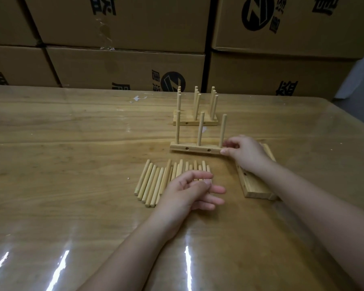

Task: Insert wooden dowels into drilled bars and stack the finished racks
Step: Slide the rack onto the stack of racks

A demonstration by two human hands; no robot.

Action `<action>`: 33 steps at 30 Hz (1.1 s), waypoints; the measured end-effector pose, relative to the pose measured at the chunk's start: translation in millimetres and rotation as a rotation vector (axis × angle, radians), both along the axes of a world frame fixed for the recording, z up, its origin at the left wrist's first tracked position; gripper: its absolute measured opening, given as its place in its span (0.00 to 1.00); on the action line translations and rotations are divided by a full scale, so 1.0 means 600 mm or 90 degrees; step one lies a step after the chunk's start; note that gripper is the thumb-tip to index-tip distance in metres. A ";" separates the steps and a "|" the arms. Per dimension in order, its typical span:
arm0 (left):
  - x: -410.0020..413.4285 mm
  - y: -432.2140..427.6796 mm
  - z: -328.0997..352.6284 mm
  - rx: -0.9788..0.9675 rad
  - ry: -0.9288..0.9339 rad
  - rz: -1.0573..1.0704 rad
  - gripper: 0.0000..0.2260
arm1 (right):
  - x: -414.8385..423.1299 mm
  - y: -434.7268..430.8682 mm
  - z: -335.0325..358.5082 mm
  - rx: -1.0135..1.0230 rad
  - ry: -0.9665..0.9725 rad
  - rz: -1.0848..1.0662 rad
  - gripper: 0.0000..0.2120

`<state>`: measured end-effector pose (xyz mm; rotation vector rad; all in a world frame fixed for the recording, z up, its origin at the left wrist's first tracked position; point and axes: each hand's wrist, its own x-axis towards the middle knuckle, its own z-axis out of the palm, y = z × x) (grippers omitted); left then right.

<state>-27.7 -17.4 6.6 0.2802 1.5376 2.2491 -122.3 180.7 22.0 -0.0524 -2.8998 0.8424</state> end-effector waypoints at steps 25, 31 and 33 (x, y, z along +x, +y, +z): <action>-0.002 0.004 -0.005 -0.030 0.020 -0.013 0.04 | -0.168 -0.003 -0.001 -0.050 -0.040 -0.064 0.14; -0.003 0.003 -0.010 -0.031 0.025 -0.019 0.04 | -0.181 -0.005 -0.010 -0.063 -0.025 -0.086 0.14; -0.004 0.004 -0.011 -0.029 0.027 -0.019 0.04 | -0.184 -0.004 -0.012 -0.075 -0.021 -0.088 0.14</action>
